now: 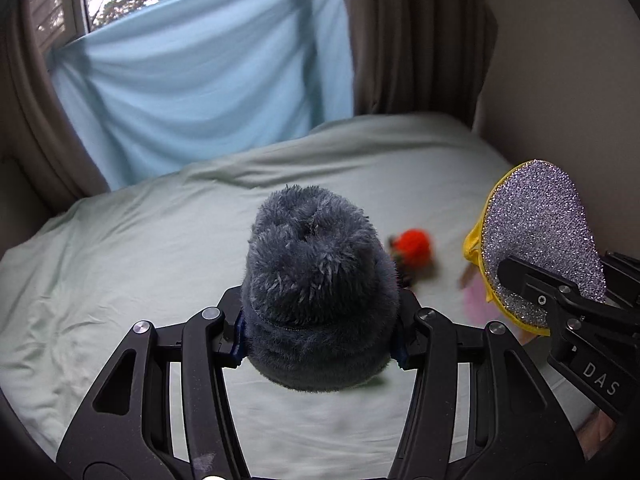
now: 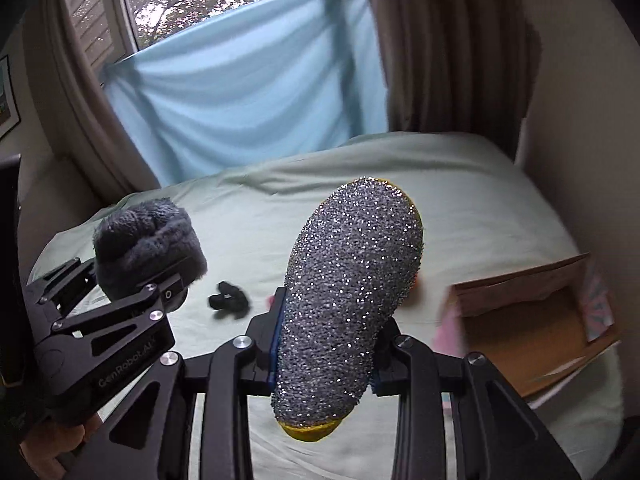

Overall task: Organize soft objects
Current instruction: 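Carry the grey hat with the left tool while the right carries the sponge to the box, then open both tools to drop the hat and sponge into the box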

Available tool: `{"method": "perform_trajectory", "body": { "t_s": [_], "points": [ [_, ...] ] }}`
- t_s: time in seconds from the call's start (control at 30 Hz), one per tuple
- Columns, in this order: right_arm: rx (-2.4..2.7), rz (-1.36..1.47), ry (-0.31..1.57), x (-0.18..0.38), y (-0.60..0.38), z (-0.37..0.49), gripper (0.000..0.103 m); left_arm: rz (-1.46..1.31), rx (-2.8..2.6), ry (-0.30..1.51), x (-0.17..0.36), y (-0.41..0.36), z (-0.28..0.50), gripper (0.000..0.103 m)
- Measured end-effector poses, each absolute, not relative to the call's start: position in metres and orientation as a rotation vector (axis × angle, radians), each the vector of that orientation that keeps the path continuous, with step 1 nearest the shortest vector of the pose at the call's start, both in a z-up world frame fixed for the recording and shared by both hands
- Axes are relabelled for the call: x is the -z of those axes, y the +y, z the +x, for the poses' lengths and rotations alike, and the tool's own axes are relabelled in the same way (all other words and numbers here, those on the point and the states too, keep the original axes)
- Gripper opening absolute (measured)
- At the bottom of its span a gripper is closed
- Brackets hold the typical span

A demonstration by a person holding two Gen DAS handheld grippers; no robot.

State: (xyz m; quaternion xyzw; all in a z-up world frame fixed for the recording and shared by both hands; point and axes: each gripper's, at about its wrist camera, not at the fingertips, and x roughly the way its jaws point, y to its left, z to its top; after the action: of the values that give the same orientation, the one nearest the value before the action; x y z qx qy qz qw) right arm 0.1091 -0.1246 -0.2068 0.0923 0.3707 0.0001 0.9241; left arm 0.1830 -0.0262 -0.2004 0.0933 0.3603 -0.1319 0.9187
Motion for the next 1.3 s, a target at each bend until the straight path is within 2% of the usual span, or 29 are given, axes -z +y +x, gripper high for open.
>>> {"method": "perform_trajectory", "body": {
  "t_s": [0.13, 0.3, 0.6, 1.0, 1.17, 1.2, 1.23, 1.27, 1.3],
  "points": [
    [0.040, 0.194, 0.787, 0.188, -0.189, 0.100, 0.029, 0.168, 0.299, 0.758, 0.189, -0.094, 0.174, 0.049],
    [0.088, 0.209, 0.855, 0.185, -0.269, 0.096, 0.029, 0.160, 0.354, 0.811, 0.199, -0.181, 0.166, 0.049],
    [0.129, 0.214, 1.061, 0.242, -0.383, 0.121, 0.029, 0.227, 0.439, 0.988, 0.266, -0.302, 0.174, 0.049],
    [0.123, 0.382, 1.326, 0.341, -0.453, 0.176, 0.030, 0.328, 0.419, 1.263, 0.368, -0.358, 0.204, 0.049],
    [0.113, 0.463, 1.393, 0.369, -0.461, 0.182, 0.032, 0.364, 0.421, 1.304, 0.388, -0.371, 0.207, 0.049],
    [0.114, 0.474, 1.403, 0.374, -0.462, 0.183, 0.033, 0.373, 0.426, 1.305, 0.389, -0.373, 0.206, 0.051],
    [0.115, 0.490, 1.414, 0.379, -0.464, 0.184, 0.041, 0.375, 0.434, 1.305, 0.390, -0.374, 0.206, 0.062],
    [0.124, 0.501, 1.424, 0.383, -0.465, 0.186, 0.056, 0.380, 0.446, 1.305, 0.389, -0.375, 0.206, 0.082],
    [0.139, 0.506, 1.428, 0.386, -0.465, 0.189, 0.065, 0.403, 0.449, 1.291, 0.386, -0.378, 0.204, 0.092]
  ]
}}
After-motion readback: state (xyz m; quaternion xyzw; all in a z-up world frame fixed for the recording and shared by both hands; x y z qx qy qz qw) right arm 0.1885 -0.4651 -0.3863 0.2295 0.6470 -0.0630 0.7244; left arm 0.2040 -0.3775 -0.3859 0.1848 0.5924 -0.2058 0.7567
